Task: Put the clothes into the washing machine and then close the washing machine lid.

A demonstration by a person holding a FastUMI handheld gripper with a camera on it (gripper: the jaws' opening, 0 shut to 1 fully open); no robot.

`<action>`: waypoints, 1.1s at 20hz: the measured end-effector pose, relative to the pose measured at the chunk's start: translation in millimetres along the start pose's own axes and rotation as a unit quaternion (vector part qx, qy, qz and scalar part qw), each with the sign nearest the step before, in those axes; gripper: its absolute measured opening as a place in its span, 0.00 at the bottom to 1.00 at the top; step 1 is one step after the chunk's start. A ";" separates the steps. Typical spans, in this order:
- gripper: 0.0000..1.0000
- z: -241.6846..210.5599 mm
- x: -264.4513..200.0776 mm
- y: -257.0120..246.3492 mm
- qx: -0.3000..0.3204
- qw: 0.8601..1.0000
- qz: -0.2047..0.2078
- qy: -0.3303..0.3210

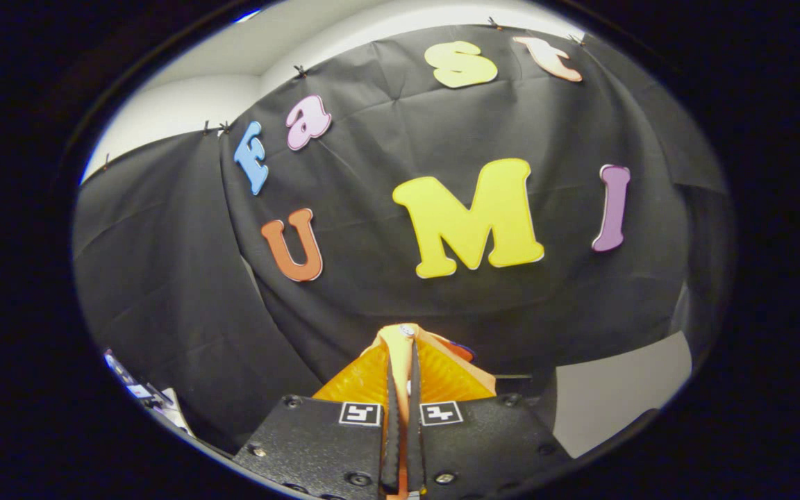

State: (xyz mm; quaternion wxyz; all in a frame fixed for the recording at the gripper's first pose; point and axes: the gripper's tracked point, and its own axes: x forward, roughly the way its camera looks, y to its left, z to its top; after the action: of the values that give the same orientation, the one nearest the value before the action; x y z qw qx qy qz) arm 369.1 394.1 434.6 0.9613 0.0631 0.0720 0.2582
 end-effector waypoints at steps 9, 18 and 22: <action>0.08 -122.3 110.1 -38.3 0.017 0.992 -0.018 0.123; 0.08 -258.0 147.7 -67.1 0.062 0.958 -0.084 0.268; 0.08 -309.2 145.1 -82.9 0.099 0.932 -0.117 0.329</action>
State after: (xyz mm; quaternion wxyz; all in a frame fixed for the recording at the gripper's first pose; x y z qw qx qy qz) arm 480.9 422.2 102.5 0.8961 0.0604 0.4162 0.1420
